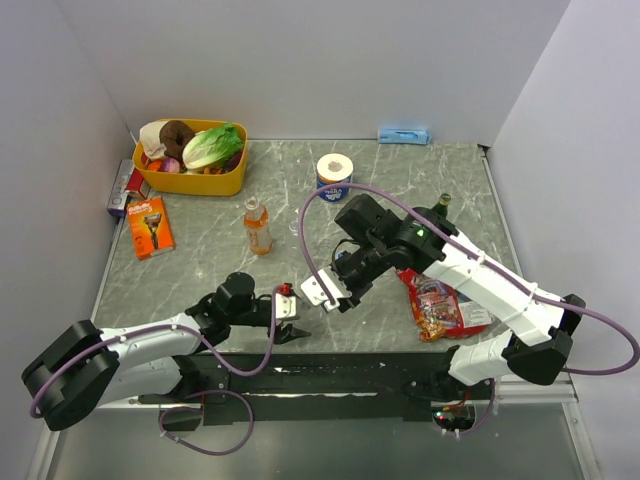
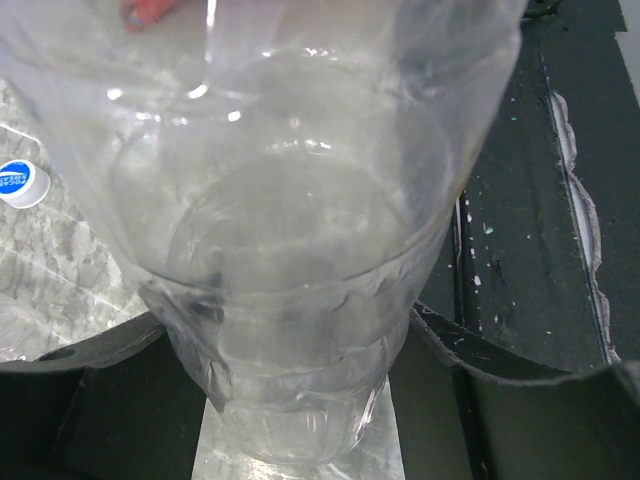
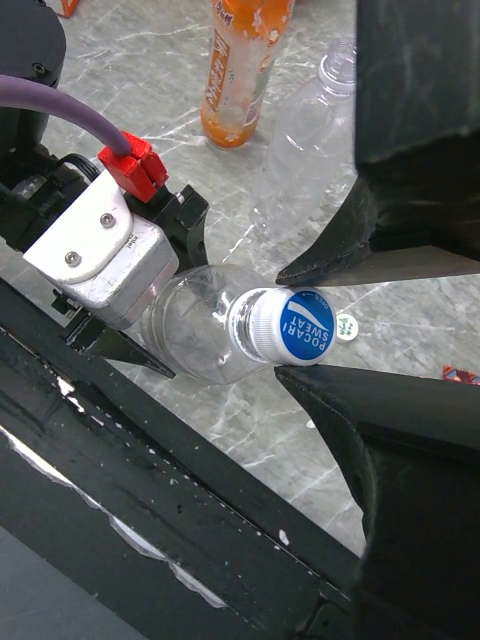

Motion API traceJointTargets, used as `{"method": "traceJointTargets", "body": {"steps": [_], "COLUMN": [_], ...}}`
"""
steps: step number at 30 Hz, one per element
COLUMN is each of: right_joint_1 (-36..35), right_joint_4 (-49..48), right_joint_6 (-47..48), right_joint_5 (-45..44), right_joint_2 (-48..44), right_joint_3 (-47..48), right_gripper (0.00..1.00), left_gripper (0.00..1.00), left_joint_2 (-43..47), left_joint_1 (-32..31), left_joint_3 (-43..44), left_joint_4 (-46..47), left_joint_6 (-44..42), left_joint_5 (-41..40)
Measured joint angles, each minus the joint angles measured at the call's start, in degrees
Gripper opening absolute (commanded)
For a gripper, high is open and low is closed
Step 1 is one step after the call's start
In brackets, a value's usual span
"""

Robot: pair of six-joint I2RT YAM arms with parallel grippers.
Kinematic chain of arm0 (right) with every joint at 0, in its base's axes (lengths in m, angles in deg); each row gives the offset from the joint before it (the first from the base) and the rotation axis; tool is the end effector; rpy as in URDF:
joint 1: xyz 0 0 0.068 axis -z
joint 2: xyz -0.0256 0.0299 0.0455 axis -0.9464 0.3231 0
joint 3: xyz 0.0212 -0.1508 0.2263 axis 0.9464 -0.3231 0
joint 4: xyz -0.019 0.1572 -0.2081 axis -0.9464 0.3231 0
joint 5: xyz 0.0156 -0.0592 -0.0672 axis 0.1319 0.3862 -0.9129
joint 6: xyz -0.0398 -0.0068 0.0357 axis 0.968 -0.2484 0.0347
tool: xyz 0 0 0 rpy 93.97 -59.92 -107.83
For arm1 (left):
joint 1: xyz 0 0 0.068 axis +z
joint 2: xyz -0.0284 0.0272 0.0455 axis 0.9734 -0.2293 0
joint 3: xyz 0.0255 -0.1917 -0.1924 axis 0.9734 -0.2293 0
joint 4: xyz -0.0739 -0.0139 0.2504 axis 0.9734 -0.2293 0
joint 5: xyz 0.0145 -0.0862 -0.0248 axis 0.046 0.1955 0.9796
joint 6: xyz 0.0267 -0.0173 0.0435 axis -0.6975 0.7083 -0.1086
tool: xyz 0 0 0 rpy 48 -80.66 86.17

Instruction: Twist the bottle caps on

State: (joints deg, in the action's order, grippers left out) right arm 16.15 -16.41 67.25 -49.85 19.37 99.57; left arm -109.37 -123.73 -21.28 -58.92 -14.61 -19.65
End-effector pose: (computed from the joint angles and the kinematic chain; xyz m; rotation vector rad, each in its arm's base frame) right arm 0.1260 0.2157 0.3886 -2.2932 0.8749 0.6610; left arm 0.1229 -0.1636 0.1710 1.4106 1.3937 -0.9736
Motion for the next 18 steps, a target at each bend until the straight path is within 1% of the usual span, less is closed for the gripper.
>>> {"method": "traceJointTargets", "body": {"steps": [5, 10, 13, 18], "right_joint_1": [0.0, 0.0, 0.0, -0.15], "right_joint_4": [0.24, 0.7, 1.64, 2.23], "right_joint_6": [0.31, 0.15, -0.33, -2.32], "right_joint_5": [-0.2, -1.66, -2.54, -3.63], "right_joint_2": [0.55, 2.43, 4.68, 5.55], "right_joint_3": [0.04, 1.27, 3.69, 4.15], "right_gripper": [0.29, 0.29, 0.29, 0.29], "left_gripper": [0.01, 0.01, 0.01, 0.01], "left_joint_2": [0.0, 0.02, 0.0, -0.17], "left_joint_1": [-0.04, -0.35, -0.33, -0.35], "left_joint_3": [-1.62, -3.43, -3.48, -3.1], "left_joint_4": [2.78, 5.75, 5.88, 5.57], "left_joint_6": [0.57, 4.15, 5.25, 5.29], "left_joint_5": [-1.57, -4.35, -5.7, -6.01]}}
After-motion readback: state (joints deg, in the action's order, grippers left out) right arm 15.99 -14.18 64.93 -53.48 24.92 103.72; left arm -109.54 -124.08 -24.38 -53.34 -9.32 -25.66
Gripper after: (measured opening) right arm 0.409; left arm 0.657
